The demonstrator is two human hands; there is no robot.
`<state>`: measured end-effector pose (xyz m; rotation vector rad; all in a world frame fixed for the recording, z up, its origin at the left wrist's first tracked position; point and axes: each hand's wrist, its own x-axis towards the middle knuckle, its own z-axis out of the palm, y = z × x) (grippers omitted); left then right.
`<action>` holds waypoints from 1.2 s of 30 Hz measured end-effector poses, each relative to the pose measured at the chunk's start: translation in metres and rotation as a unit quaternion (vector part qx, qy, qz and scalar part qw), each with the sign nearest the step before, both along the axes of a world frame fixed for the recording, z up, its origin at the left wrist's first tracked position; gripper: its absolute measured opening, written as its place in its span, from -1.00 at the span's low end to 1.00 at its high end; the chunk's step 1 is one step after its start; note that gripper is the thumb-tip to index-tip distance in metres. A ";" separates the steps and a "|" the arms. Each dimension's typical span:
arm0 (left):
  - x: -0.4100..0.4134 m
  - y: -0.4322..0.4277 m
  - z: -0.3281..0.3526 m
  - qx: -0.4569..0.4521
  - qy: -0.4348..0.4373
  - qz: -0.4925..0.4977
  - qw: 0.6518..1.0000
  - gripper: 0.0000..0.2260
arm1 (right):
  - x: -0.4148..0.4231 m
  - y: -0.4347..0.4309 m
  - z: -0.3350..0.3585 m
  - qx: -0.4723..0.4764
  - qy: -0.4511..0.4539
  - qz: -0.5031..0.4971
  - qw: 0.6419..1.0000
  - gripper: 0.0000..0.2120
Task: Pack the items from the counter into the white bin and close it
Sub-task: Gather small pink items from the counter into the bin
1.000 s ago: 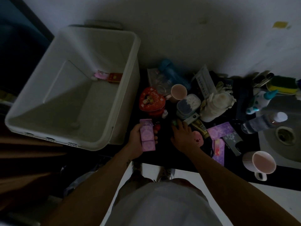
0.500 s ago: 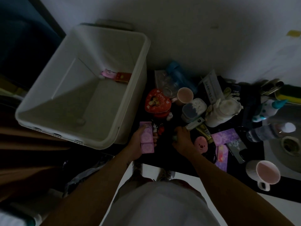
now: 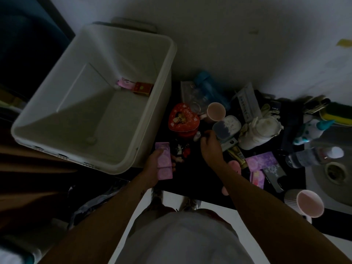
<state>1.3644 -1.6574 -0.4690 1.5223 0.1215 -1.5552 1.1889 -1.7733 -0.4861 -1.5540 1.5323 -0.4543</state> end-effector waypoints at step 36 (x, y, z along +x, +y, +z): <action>0.007 0.058 0.009 0.048 0.006 0.008 0.999 -0.70 | 0.051 0.058 -0.014 0.074 -0.061 0.145 0.985 -0.83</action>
